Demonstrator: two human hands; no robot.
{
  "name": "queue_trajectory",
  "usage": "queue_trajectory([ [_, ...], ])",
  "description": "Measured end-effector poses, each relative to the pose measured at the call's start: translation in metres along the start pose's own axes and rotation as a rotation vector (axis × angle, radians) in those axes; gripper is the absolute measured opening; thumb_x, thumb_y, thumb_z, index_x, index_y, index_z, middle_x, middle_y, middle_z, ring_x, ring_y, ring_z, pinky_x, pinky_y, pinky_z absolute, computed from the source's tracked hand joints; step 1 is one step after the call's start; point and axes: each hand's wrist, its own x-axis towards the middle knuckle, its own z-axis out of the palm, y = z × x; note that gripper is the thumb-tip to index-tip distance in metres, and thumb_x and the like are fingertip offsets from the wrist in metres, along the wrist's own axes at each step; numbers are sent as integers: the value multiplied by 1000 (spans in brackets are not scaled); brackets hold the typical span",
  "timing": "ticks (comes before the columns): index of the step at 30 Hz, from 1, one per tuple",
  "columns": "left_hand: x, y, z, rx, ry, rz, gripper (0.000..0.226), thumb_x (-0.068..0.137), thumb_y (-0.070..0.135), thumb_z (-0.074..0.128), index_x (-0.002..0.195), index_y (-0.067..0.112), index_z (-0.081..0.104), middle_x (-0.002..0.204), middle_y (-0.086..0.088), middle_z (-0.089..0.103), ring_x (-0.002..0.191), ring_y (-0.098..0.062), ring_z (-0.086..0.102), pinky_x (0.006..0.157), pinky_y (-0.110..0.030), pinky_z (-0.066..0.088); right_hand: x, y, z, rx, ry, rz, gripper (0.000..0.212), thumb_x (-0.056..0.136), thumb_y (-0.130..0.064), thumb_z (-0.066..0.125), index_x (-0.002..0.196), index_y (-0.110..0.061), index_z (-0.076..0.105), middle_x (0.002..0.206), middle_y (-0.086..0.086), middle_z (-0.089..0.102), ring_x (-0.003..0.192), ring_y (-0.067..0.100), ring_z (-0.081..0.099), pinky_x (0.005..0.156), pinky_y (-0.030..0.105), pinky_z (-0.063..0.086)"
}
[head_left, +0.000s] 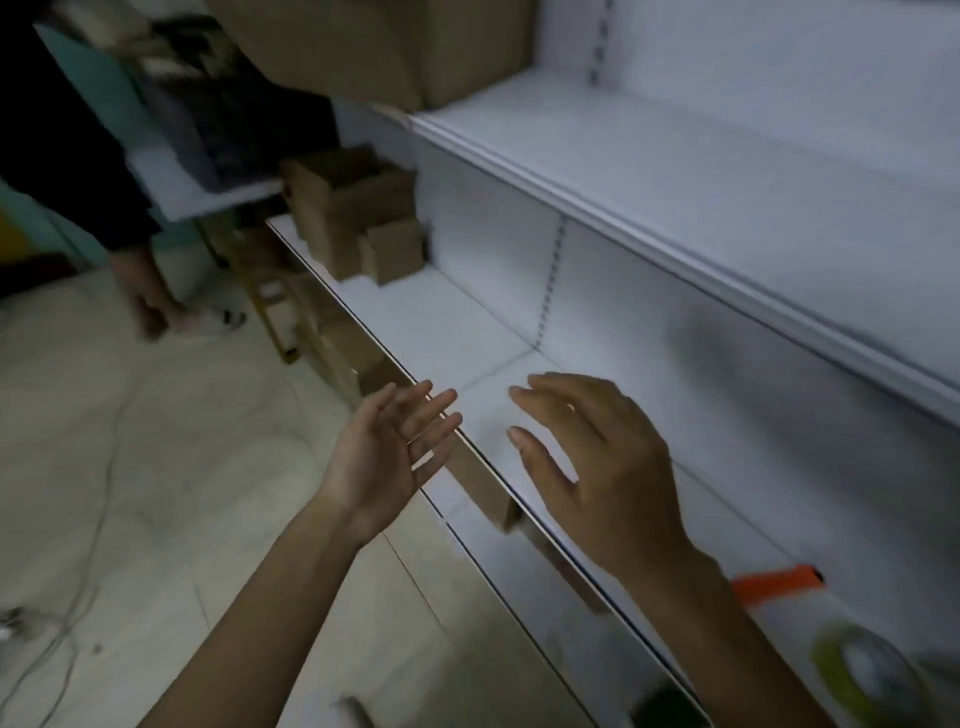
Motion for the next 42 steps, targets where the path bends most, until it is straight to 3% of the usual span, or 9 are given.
queue_trajectory([
  [4,1,112,-41,446,59,351,33,94,45,43,120,30,56,125,7,64,106,-9,64,91,-31,43,90,-29,32,-54,104,-110,33,93,-30,55,115,-9,68,120,11,66,111,25,62,88,40,53],
  [7,-6,185,-69,831,-16,563,53,81,58,51,130,37,50,127,19,60,116,-2,56,98,-30,41,142,-47,56,-102,202,-135,34,92,-31,55,113,-7,68,120,14,65,108,27,62,88,38,52],
  [16,52,296,-104,1422,-43,1110,53,86,59,47,137,41,43,141,26,42,129,6,38,104,-30,40,202,-65,130,-219,213,-4,41,91,-40,50,110,-10,70,119,11,65,107,25,59,88,38,50],
  [22,120,343,-89,1210,-24,1287,46,89,50,45,133,36,46,135,25,45,127,3,40,99,-19,37,259,-42,160,-274,314,-11,36,89,-34,55,113,-10,67,120,12,62,107,26,59,84,45,51],
  [25,150,360,-89,1059,-43,1235,39,90,45,49,129,45,44,123,40,46,118,12,44,88,-4,39,291,-35,182,-282,431,9,37,89,-30,56,122,-14,54,126,11,55,113,24,53,92,34,45],
  [28,176,377,-98,1019,-89,1158,41,88,50,47,129,44,47,120,34,52,113,11,50,85,-10,43,315,-34,205,-344,526,33,40,89,-31,57,125,-14,49,131,9,49,120,26,49,100,34,35],
  [31,205,389,-100,1025,-149,1147,51,87,52,43,132,31,50,123,23,56,114,4,53,90,-22,48,324,-34,221,-404,522,29,34,93,-35,52,119,-13,52,120,11,62,114,24,52,101,38,33],
  [36,240,398,-73,802,-406,1070,48,88,44,48,133,27,47,126,19,58,117,-1,55,92,-18,48,328,-45,223,-618,673,80,37,92,-29,56,122,-9,49,127,16,49,117,26,46,96,43,37],
  [42,261,411,-46,737,-677,991,70,77,54,58,140,28,39,138,23,45,127,5,43,102,-29,44,334,-83,237,-648,546,250,36,100,-28,41,86,-11,70,77,0,64,74,19,58,76,28,42],
])
